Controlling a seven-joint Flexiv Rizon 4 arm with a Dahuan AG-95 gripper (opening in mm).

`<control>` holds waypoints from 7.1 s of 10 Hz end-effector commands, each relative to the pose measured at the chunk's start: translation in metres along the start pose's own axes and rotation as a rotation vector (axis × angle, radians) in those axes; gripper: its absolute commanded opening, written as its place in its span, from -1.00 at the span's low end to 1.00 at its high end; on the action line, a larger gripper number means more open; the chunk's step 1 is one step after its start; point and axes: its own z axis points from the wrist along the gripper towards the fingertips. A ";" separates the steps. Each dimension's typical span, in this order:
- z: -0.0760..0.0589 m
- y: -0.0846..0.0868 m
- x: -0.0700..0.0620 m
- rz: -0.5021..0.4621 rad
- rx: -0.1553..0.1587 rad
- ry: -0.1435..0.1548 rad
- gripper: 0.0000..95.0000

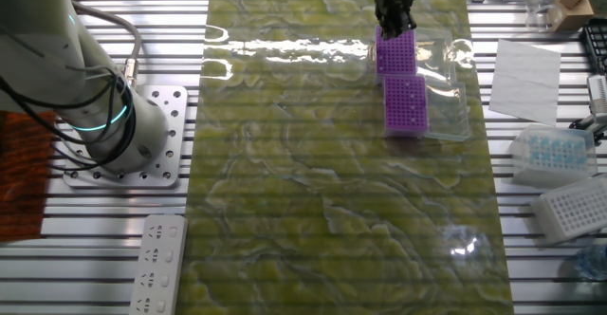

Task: Transfer all small pipette tips from one holder to another

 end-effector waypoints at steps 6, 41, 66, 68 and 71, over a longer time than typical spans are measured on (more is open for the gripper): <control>0.006 0.000 0.001 -0.006 0.004 -0.006 -1.00; 0.024 -0.105 -0.003 -0.244 0.009 -0.006 -1.00; 0.001 0.016 -0.027 0.047 -0.020 -0.032 -1.00; 0.001 0.017 -0.027 0.050 -0.022 -0.035 -1.00; 0.003 0.017 -0.027 0.051 -0.022 -0.037 -1.00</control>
